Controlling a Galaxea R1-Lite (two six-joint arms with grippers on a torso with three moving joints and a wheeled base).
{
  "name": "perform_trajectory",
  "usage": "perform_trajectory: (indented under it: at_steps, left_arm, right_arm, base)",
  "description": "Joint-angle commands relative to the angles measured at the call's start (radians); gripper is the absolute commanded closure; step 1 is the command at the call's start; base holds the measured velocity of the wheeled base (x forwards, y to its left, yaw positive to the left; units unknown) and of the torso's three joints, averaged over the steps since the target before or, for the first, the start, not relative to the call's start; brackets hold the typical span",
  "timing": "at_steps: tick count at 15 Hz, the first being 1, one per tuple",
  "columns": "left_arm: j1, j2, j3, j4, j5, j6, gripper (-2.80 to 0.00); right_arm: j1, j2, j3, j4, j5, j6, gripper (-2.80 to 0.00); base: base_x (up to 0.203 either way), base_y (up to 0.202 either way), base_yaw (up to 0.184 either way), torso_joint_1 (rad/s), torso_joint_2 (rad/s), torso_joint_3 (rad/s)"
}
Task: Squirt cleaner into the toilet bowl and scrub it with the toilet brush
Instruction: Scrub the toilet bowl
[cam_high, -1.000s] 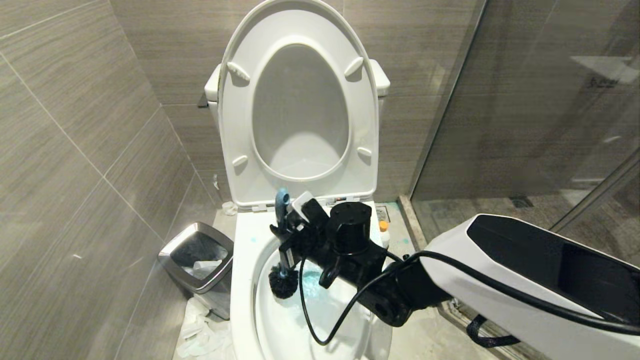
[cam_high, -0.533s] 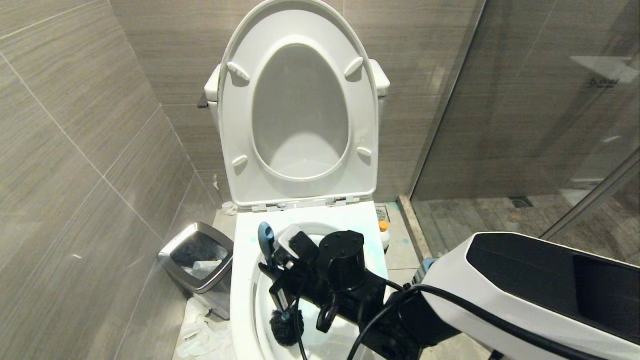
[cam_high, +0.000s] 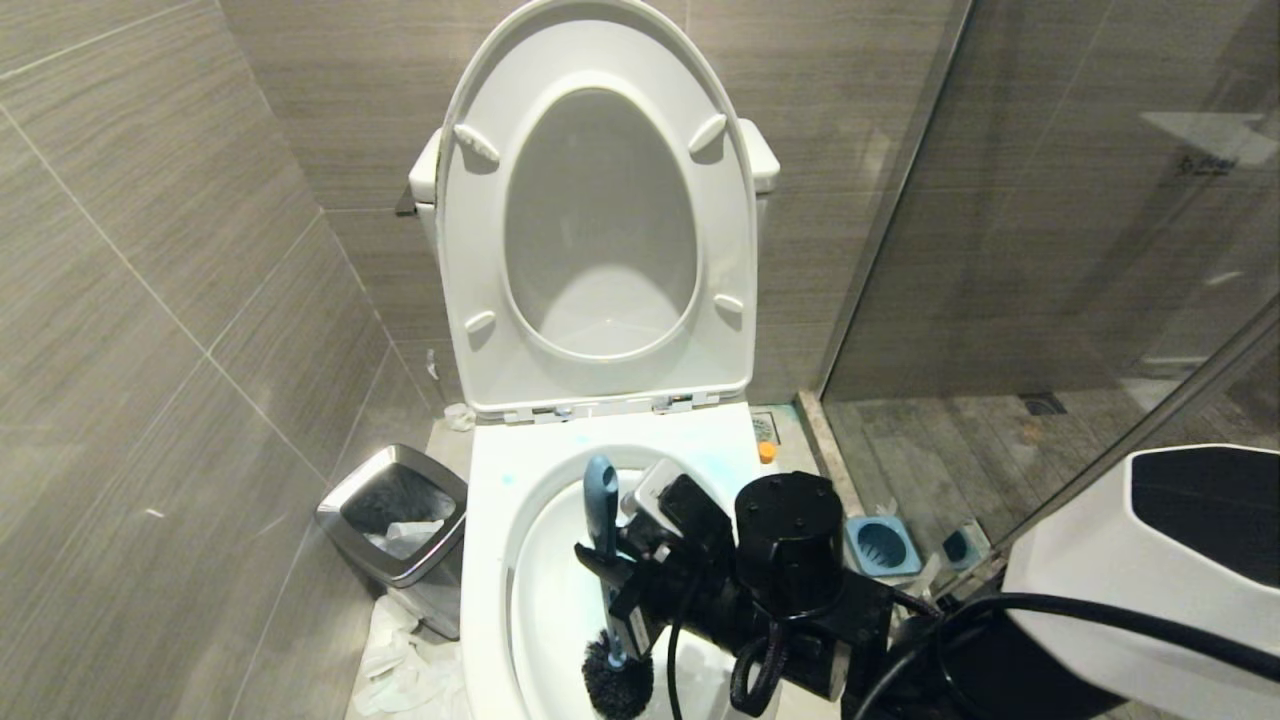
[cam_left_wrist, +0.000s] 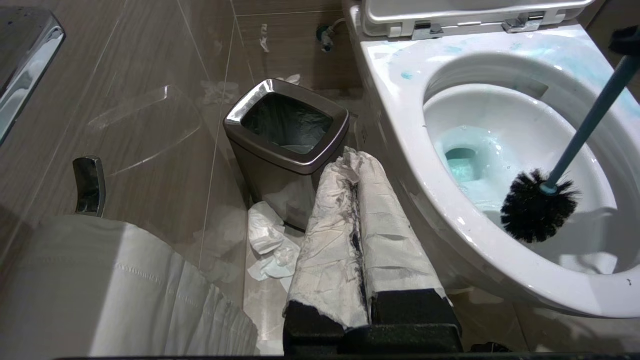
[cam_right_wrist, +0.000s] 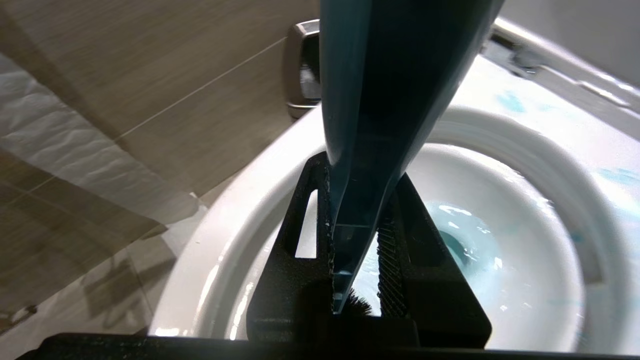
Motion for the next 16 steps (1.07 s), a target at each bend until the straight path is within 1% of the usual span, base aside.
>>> perform_trajectory:
  at_steps: [1,4,8,9,11,16]
  left_arm:
    - [0.000,0.000,0.000,0.000,0.000,0.000,0.00]
    - [0.000,0.000,0.000,0.000,0.000,0.000,0.00]
    - [0.000,0.000,0.000,0.000,0.000,0.000,0.00]
    - [0.000,0.000,0.000,0.000,0.000,0.000,0.00]
    - [0.000,0.000,0.000,0.000,0.000,0.000,0.00]
    - [0.000,0.000,0.000,0.000,0.000,0.000,0.00]
  right_arm:
    - [-0.039,-0.077,0.049,-0.005,-0.001,-0.003,0.00]
    - [-0.097,-0.115,0.091,-0.005,0.000,-0.004,0.00]
    - [-0.196,-0.110,0.076,-0.003,0.001,-0.011,0.00]
    - [-0.225,-0.098,0.060,-0.003,0.003,-0.013,0.00]
    - [-0.258,-0.069,0.009,-0.003,0.003,-0.013,0.00]
    - [-0.273,0.050,-0.186,0.015,0.003,-0.020,0.00]
  base:
    - [0.000,0.000,0.000,0.000,0.00,0.000]
    - [0.000,0.000,0.000,0.000,0.00,0.000]
    - [0.000,0.000,0.000,0.000,0.00,0.000]
    - [0.000,0.000,0.000,0.000,0.00,0.000]
    - [0.000,0.000,0.000,0.000,0.00,0.000]
    - [0.000,0.000,0.000,0.000,0.00,0.000]
